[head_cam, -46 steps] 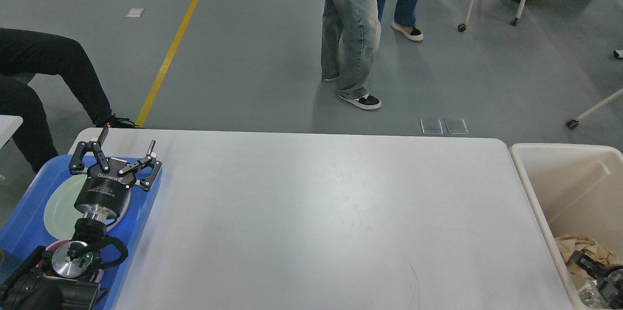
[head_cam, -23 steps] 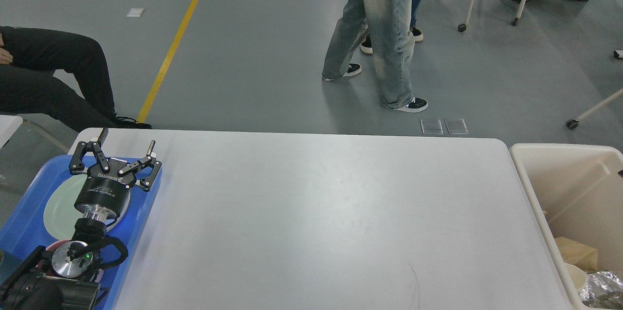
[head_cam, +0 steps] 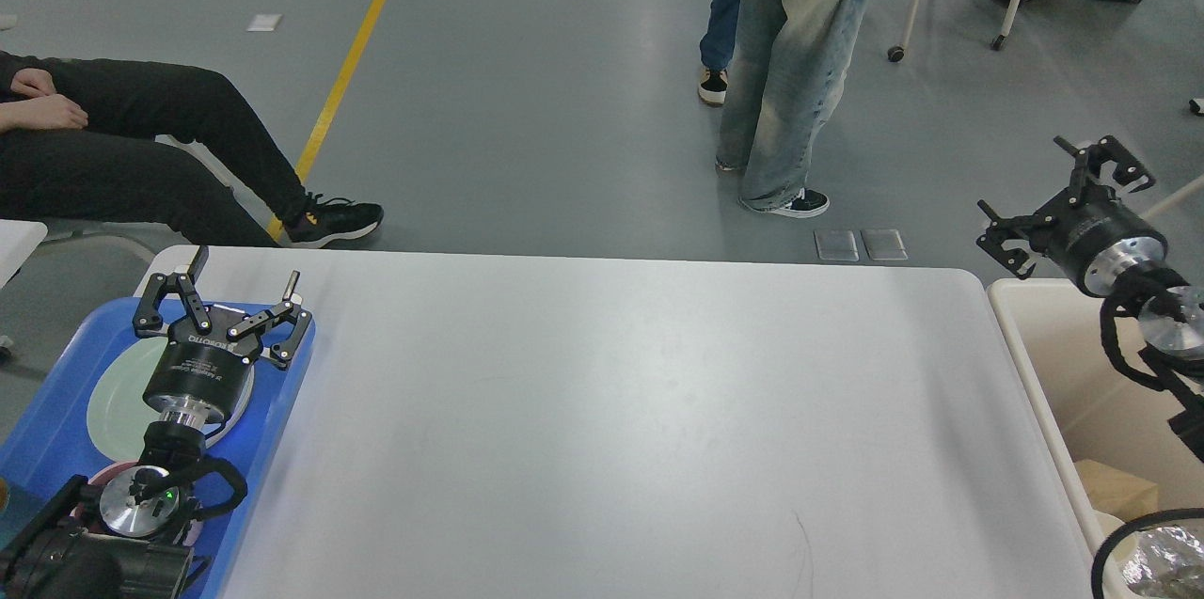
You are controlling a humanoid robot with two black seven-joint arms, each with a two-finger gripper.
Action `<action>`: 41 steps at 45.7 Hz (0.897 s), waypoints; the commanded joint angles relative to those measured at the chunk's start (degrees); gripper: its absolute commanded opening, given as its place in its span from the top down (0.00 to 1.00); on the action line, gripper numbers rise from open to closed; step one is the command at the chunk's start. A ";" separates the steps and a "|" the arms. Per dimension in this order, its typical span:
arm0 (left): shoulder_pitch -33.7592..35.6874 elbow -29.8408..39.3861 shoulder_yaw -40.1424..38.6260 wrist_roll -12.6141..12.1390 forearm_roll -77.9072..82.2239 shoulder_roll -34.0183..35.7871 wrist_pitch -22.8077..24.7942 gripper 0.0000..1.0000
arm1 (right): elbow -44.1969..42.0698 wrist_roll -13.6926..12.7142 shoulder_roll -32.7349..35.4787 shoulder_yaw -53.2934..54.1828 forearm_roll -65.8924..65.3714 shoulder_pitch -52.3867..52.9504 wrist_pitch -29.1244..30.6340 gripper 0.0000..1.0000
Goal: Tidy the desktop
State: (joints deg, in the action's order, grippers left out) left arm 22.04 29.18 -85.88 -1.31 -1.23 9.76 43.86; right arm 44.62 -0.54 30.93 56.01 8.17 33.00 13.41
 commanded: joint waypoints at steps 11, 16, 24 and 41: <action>0.02 0.00 0.10 0.08 0.00 0.00 0.00 0.04 | 4.69 24.78 -10.45 8.50 -12.64 -13.22 1.09 0.00; 0.02 0.00 0.01 -0.01 0.00 0.00 0.00 0.04 | 6.71 27.96 -11.16 8.76 -18.01 -15.24 0.83 0.00; 0.02 0.00 0.10 -0.01 0.00 0.00 0.00 0.04 | 6.19 27.17 -11.86 8.59 -18.54 -15.68 -0.31 0.00; 0.02 0.00 0.10 0.08 0.00 0.00 0.00 0.04 | 5.66 26.73 -11.77 9.38 -18.28 -16.12 -0.58 0.00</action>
State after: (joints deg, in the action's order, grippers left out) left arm 22.04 29.18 -85.81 -1.30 -1.23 9.76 43.86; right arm 50.25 26.03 19.15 65.16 -10.18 17.02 12.85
